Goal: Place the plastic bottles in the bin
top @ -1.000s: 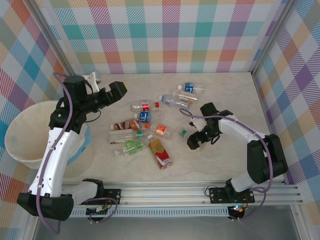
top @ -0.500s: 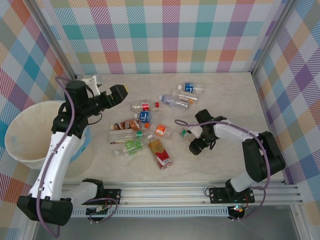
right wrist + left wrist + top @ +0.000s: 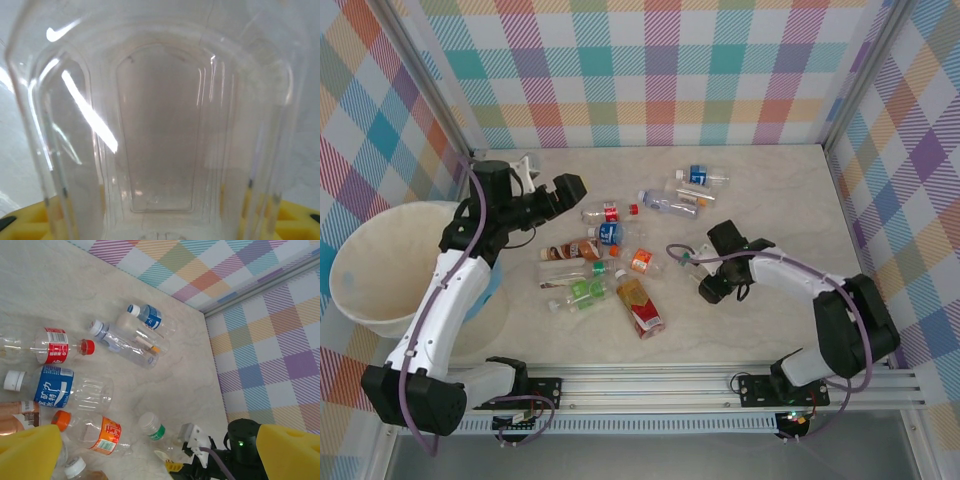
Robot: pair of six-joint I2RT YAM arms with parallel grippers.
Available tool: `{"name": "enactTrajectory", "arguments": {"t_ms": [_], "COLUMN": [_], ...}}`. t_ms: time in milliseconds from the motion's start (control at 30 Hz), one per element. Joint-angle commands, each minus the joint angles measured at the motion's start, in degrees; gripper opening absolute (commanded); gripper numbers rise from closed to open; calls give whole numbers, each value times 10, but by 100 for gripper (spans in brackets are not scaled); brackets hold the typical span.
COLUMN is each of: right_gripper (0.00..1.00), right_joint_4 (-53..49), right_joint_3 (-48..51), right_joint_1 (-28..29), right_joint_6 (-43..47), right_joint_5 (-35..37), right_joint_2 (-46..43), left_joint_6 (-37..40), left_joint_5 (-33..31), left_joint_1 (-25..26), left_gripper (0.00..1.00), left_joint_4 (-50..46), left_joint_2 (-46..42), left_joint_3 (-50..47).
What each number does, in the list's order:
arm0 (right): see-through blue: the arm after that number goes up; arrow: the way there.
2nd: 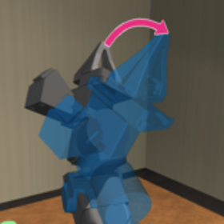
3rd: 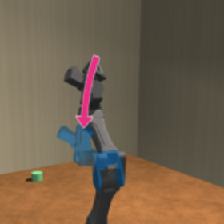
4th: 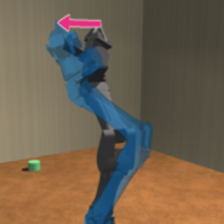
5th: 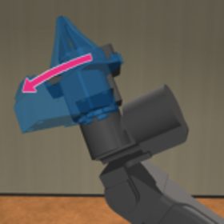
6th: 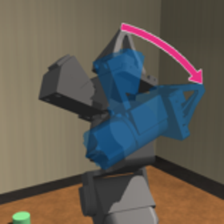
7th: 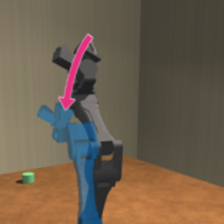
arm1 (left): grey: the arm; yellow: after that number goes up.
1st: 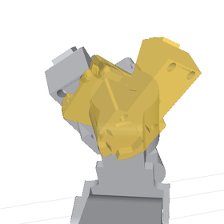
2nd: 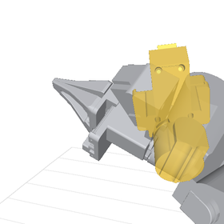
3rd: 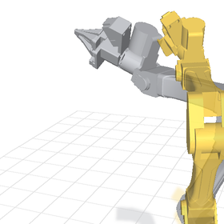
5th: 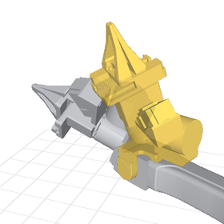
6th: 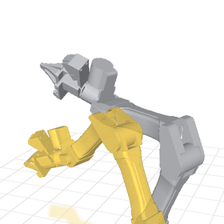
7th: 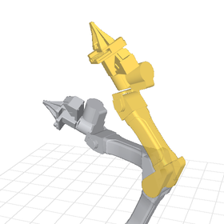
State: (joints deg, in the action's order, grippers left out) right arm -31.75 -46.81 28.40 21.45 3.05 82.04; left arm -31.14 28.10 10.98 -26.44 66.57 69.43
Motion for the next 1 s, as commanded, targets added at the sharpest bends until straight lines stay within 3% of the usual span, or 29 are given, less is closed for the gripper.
{"name": "enactTrajectory", "arguments": {"t_ms": [0,267,800,900,967], "right_gripper": [44,40,41,41,42], "right_joint_4": [34,93,172,187,193], "right_joint_3": [-3,-28,-96,-106,-112], "right_joint_1": [20,51,90,99,103], "right_joint_6": [-12,-44,-72,-77,-80], "right_joint_5": [-11,-59,-200,-202,-207], "right_joint_2": [-45,-91,-62,-51,-42], "left_joint_6": [-14,-24,-16,-15,-14], "left_joint_5": [10,19,18,18,20], "left_joint_1": [18,67,174,189,195], "left_gripper": [100,100,100,95,83], "left_joint_4": [35,57,64,64,61], "left_joint_2": [7,48,148,168,176], "left_joint_3": [-10,-18,23,36,42]}}
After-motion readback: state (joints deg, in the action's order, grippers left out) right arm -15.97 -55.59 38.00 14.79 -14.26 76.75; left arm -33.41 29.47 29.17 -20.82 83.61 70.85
